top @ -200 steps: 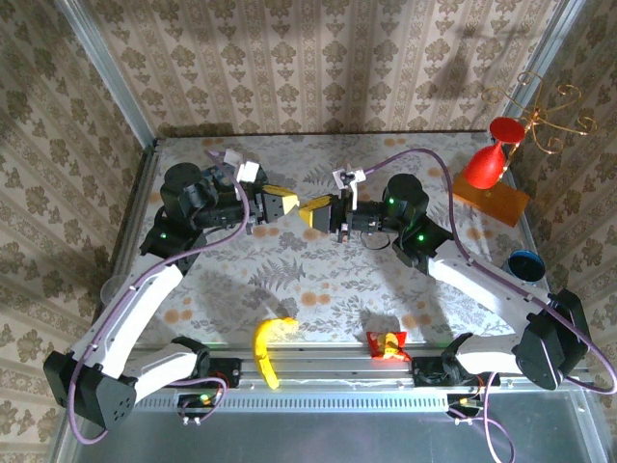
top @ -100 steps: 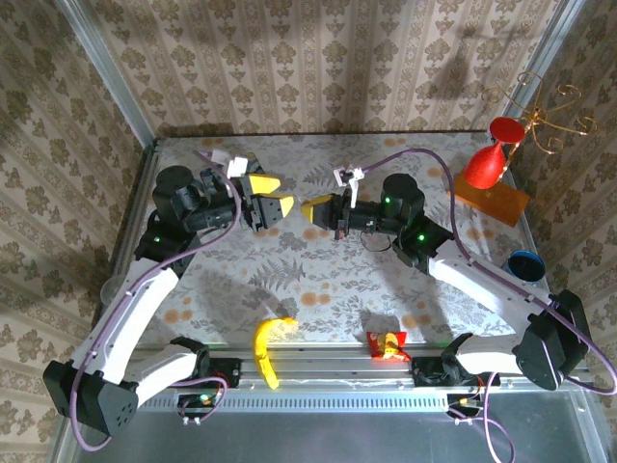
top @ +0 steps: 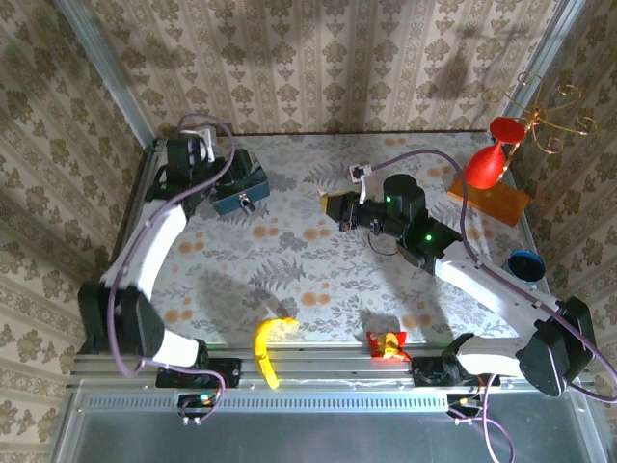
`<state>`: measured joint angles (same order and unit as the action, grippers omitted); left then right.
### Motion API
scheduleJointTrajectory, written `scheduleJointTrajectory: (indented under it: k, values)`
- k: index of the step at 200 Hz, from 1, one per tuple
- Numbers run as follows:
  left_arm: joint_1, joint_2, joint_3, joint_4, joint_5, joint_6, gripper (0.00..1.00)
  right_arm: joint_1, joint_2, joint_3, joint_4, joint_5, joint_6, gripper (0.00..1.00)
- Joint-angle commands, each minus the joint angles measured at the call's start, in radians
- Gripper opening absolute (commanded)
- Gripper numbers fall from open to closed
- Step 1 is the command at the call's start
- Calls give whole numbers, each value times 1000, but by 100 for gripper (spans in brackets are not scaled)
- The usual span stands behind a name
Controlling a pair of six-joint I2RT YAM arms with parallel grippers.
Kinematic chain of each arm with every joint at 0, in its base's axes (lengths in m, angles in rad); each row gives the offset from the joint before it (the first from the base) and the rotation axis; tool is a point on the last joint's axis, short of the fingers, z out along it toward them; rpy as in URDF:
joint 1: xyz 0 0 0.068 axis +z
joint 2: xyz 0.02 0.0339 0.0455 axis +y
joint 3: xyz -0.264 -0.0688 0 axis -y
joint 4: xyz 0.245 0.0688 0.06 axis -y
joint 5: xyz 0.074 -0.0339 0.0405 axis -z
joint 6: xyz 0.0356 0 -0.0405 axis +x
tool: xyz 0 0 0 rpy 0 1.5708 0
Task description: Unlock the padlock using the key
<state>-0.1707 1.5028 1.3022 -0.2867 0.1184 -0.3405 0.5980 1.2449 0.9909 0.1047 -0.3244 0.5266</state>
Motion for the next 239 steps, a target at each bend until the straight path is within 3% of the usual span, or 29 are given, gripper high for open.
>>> scheduleJointTrajectory:
  k: [1, 68, 106, 161, 198, 239]
  values:
    - [43, 157, 135, -104, -119, 99, 100, -6, -13, -3, -42, 55, 3, 0]
    - [135, 536, 408, -96, -64, 49, 100, -17, -28, -7, -86, 102, 2, 0]
    - [165, 656, 511, -54, -62, -16, 100, -23, -14, -13, -79, 89, 7, 0]
    - [172, 817, 719, -171, -103, 8, 100, -39, 7, -24, -55, 90, 24, 0]
    - [159, 850, 742, -219, -102, 35, 100, -54, 26, -22, -28, 73, 38, 0]
    - [136, 809, 648, -177, -88, 28, 100, -64, 47, -16, -2, 35, 56, 0]
